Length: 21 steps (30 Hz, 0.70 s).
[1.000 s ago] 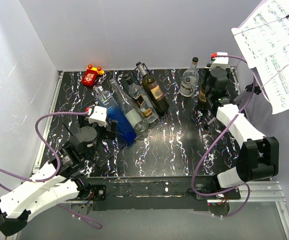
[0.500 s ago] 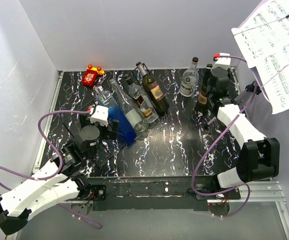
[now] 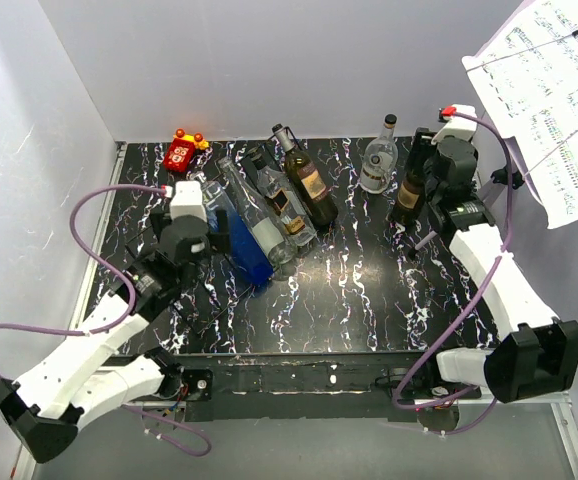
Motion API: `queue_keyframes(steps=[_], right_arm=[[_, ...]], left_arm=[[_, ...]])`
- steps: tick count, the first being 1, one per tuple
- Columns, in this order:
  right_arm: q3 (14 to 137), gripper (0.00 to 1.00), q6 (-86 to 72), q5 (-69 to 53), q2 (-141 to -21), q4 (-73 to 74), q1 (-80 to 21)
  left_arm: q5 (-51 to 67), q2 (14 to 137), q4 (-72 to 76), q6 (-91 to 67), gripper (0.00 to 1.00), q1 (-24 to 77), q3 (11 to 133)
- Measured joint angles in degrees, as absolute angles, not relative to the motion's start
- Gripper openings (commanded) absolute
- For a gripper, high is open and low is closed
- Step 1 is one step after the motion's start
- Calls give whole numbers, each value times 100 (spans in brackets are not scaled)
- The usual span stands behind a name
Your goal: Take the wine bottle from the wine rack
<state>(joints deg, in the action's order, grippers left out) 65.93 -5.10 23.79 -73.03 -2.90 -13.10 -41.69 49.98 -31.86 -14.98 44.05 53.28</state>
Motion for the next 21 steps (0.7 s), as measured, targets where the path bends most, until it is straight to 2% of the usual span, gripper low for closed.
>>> queue_keyframes(steps=[5, 8, 11, 21], right_arm=[[6591, 63, -637, 2163, -6873, 163, -1404], [6578, 61, -733, 1850, -6567, 414, -1483], [6438, 60, -862, 1490, -6169, 495, -1643], [5817, 60, -1035, 768, -5282, 617, -2515]], left_arm=[[-3374, 5076, -3404, -2025, 92, 3094, 5516], [-3085, 5144, -3520, -2257, 84, 2775, 5697], [-2786, 5413, -3577, -2510, 82, 2475, 6090], [-2556, 6925, -3603, -3048, 84, 1992, 7312]])
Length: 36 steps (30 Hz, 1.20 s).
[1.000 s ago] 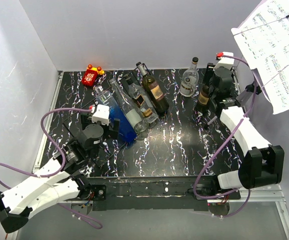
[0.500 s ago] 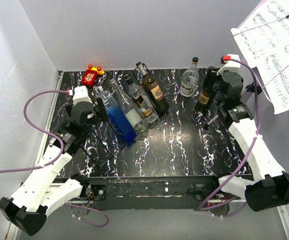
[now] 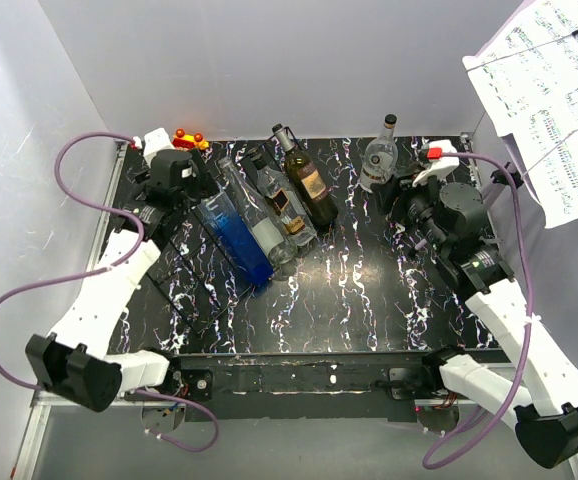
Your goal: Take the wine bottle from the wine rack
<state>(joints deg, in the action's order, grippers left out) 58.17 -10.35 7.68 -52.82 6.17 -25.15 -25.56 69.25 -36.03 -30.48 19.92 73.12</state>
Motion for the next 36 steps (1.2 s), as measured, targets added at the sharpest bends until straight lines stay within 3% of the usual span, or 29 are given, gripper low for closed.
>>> queue_keyframes(steps=[5, 13, 23, 29, 36], right_arm=[[5551, 60, -1035, 692, -5127, 637, -2746], [5369, 62, -1035, 443, -5098, 646, -2799], [5341, 62, -1028, 276, -5094, 628, -2895], [5186, 62, -987, 283, -4995, 631, -2895], [5142, 62, -934, 301, -4936, 631, -2897]], left_arm=[[-2659, 7448, -3638, -3288, 80, 1992, 7494], [-2670, 7651, -3743, -3750, 81, 1992, 7505], [-3146, 8272, -4469, -4810, 94, 2246, 8219], [-3597, 8377, -4851, -5168, 95, 2541, 8313], [-3979, 8744, -5343, -5614, 87, 2698, 8604]])
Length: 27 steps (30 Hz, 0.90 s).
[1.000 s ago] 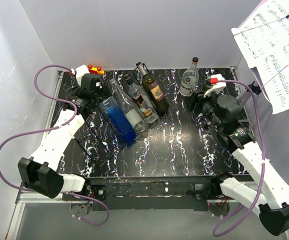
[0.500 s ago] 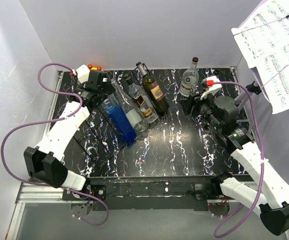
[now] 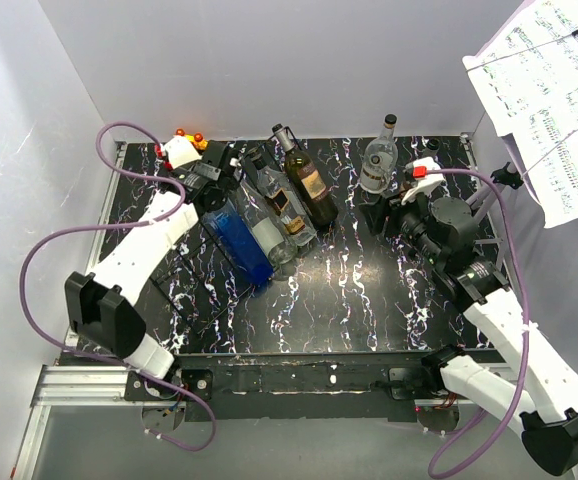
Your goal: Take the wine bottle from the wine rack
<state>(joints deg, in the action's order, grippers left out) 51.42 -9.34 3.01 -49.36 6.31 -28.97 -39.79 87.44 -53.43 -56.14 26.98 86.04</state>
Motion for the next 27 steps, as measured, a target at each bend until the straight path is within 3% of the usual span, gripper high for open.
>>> queue_keyframes(steps=[5, 10, 18, 27], right_arm=[[5096, 62, -906, 301, -4882, 628, -2897], [5072, 63, -891, 303, -4849, 635, -2897], [4980, 63, -843, 403, -4711, 633, -2897], [4980, 63, -847, 423, -4718, 628, -2897]], left_arm=[[-4259, 9371, -5839, -5948, 81, 2816, 9083], [-4311, 9782, -6139, -6193, 65, 2882, 9242], [-4388, 9782, -6237, -6208, 0, 2950, 9233], [-4560, 9343, -6141, -5863, 0, 3345, 9157]])
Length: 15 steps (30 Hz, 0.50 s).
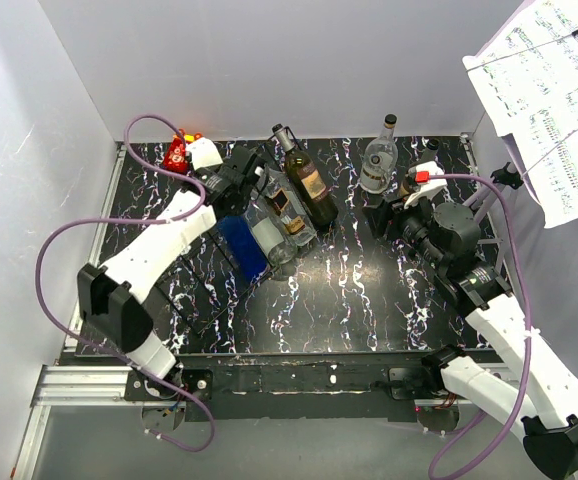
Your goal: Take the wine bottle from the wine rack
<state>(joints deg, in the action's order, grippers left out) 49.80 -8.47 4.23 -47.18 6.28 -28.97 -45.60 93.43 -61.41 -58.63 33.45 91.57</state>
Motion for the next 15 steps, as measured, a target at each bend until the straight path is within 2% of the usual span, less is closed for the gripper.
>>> queue_keyframes(steps=[7, 15], right_arm=[[4980, 64, -882, 342, -4615, 628, -2897], [4980, 64, -932, 95, -4394, 631, -2899]], left_arm=[[-4582, 7703, -5017, -4359, 0, 3975, 7926], [-3157, 5747, -3417, -2648, 0, 4040, 6143]])
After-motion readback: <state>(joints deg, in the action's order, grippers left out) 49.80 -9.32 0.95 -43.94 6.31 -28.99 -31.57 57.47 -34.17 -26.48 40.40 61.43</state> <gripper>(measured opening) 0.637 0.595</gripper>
